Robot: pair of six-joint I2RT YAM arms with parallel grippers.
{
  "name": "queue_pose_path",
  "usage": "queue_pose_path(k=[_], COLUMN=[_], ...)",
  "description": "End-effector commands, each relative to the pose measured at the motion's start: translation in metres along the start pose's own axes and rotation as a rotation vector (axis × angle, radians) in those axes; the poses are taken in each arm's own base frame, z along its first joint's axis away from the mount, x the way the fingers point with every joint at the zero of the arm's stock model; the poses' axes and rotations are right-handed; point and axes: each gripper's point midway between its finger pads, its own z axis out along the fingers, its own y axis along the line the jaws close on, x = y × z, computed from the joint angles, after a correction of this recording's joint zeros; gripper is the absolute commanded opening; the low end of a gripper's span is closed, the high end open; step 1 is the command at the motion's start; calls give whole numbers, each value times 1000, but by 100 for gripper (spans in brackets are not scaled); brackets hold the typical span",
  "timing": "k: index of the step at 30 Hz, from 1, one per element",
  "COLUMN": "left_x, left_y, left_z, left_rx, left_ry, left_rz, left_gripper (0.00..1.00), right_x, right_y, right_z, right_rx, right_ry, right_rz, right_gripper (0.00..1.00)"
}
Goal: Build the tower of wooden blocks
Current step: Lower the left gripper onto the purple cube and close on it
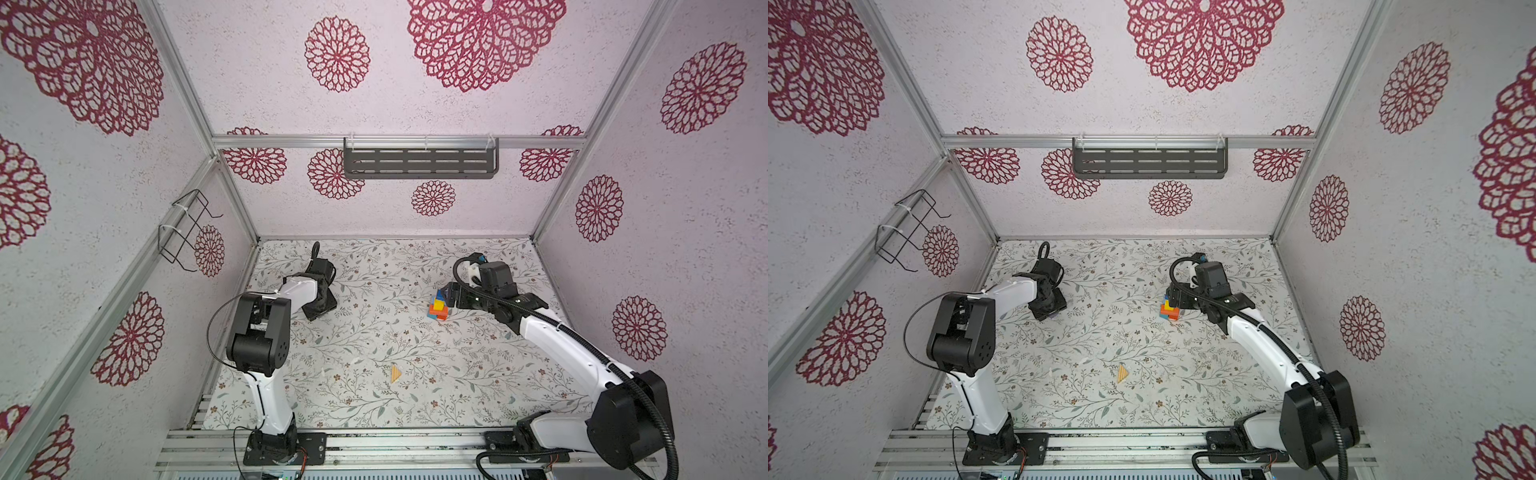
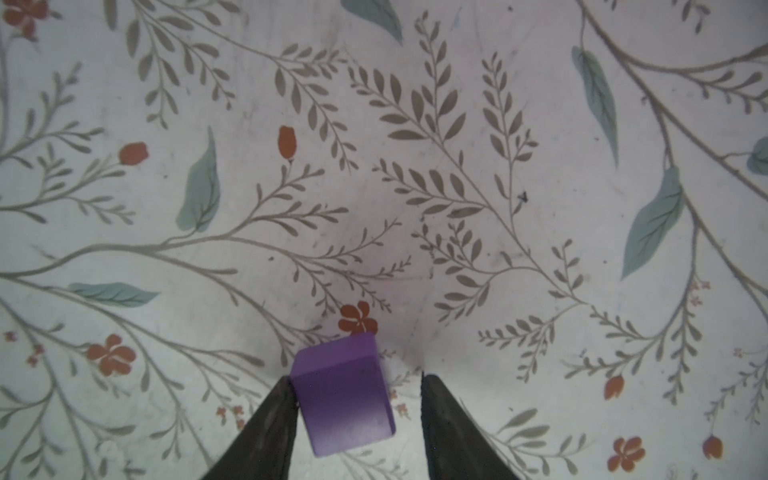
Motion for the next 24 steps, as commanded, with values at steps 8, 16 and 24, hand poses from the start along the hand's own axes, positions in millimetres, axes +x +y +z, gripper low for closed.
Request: queue_pose_path(k=[8,16,24], left_x=[0,1,-4], left_y=[0,-1,-8], left_z=[15,12,-12], left_rx=[-20,-6,28], left_ry=[27,29,-9], left_rz=[13,24,50], left_gripper=[38,31,29], right_x=[-7,-7,-5], right_y=[1,0,-1], right_z=[-15,-17,-20], right_rx=[12,17,19], right_ry=[-44,-46,-45], right_rz=[-15,-14,-11], right_gripper=[91,92,94])
